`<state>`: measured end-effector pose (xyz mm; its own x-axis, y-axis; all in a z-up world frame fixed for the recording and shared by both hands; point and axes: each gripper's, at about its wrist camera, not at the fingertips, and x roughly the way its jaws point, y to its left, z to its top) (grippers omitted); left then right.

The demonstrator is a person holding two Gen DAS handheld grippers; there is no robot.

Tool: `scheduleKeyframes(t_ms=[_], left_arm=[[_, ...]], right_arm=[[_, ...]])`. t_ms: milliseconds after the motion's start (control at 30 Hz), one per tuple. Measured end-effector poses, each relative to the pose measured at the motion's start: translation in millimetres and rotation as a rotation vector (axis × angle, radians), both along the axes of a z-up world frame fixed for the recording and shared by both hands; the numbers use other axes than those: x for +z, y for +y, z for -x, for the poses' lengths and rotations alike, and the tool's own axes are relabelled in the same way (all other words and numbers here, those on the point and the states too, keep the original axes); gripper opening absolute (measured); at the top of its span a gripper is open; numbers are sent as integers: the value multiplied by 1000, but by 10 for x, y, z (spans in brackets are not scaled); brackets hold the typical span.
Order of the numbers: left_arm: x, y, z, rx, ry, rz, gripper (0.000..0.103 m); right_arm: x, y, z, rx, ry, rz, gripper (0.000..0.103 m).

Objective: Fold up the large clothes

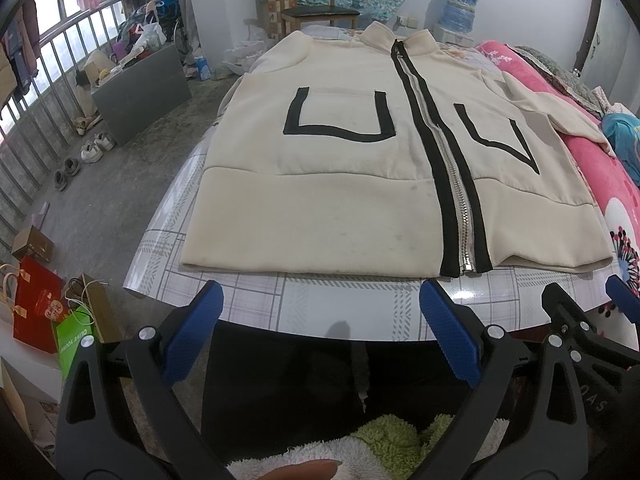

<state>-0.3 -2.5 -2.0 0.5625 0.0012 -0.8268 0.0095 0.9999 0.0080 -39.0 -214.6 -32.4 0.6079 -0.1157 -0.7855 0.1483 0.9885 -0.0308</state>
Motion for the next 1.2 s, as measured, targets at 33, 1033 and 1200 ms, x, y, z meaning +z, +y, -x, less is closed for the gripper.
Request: scheduleKeyframes(t_ms=[33, 1033, 1200], left_arm=[[-3, -4, 0, 0, 0, 0, 95], [22, 60, -2, 0, -5, 0, 95], [20, 63, -2, 0, -6, -1, 95]], right_arm=[[-3, 2, -2, 0, 0, 2, 97], [135, 10, -2, -1, -14, 8, 97], [130, 10, 4, -1, -14, 8, 97]])
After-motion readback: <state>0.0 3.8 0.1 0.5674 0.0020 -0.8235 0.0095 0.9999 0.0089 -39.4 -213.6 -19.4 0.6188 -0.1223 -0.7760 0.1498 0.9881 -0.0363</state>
